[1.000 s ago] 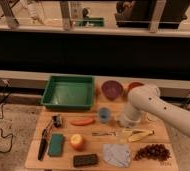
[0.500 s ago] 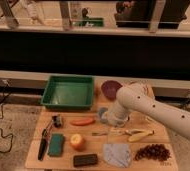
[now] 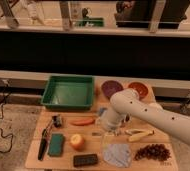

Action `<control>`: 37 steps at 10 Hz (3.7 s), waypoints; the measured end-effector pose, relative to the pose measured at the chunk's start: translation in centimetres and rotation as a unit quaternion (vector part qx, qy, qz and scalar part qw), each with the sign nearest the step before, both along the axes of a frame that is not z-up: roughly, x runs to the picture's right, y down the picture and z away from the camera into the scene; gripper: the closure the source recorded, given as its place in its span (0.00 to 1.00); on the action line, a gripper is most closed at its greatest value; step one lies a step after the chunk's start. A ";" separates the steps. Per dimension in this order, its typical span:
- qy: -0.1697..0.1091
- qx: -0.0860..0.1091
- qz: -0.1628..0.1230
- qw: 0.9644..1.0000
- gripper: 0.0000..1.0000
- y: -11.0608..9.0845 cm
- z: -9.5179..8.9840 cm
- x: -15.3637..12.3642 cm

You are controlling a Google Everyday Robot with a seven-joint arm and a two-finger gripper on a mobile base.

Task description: Place pepper in metal cup

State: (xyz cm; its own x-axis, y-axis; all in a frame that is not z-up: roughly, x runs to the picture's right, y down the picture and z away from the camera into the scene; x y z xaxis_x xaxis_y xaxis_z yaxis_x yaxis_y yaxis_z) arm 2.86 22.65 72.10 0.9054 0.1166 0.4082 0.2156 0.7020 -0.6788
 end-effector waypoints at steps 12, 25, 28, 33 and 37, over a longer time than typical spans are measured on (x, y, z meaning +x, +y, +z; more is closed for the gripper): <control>-0.003 -0.010 -0.010 1.000 0.20 2.1 3.1 -3.1; -0.008 0.020 -0.043 0.999 0.20 -2.1 10.3 -7.2; -0.008 0.022 -0.055 0.998 0.20 -2.7 10.9 -8.0; -0.007 0.018 -0.050 0.999 0.20 -2.6 12.2 -8.1; 0.003 0.023 -0.050 0.998 0.20 -3.5 13.0 -8.0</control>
State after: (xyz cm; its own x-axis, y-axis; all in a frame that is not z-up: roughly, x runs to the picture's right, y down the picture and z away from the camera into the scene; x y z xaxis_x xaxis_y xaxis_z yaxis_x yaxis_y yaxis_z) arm -5.13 19.19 85.13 0.9138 0.0069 0.4061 0.2823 0.7081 -0.6472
